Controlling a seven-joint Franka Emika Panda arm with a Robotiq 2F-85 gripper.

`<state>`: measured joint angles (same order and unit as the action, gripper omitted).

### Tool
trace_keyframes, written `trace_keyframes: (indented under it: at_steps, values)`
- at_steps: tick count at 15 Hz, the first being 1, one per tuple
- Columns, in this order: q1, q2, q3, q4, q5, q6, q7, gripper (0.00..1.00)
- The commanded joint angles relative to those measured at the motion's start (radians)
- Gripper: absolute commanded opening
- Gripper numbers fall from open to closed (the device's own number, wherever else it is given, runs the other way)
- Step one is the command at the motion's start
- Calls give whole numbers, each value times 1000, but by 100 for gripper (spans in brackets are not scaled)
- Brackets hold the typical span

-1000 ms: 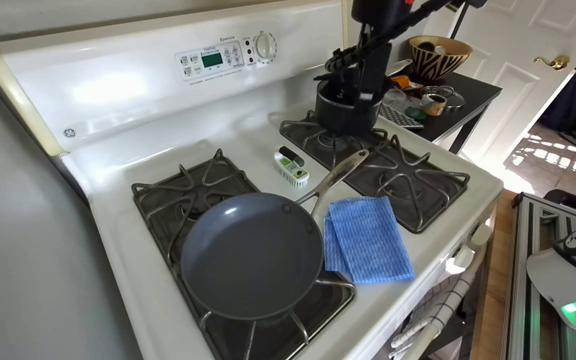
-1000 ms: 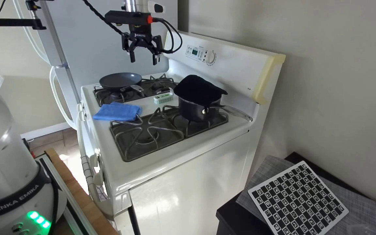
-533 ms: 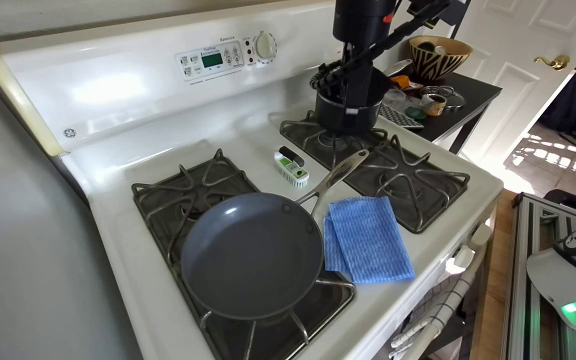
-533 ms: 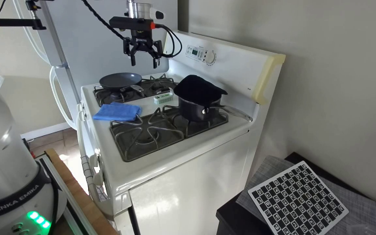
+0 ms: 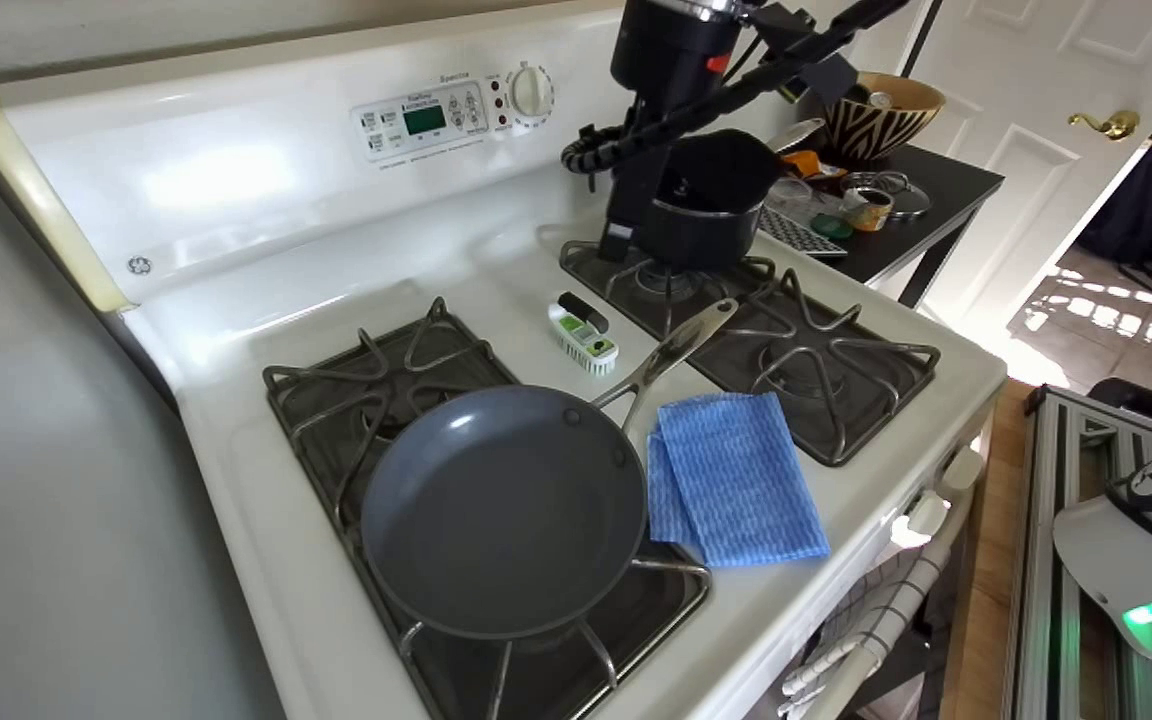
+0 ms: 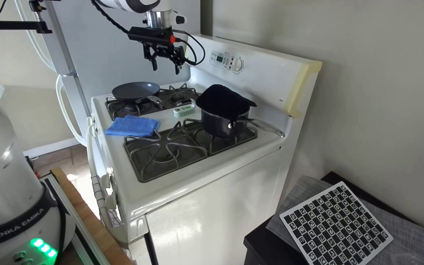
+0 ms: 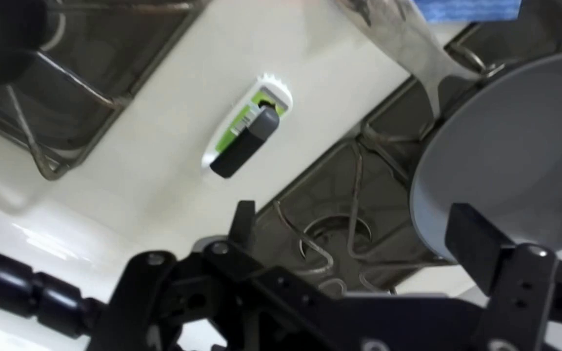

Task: Move the pan backwards then use the blue fabric to wipe the pan.

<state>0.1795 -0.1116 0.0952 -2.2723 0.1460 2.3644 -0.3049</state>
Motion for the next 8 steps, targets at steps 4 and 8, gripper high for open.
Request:
trace_keyframes:
  at_steps: [4,8]
  values:
    - [34,152,53,24,232,191,-104,100]
    - [25,250,103,67,219,184,-116,100]
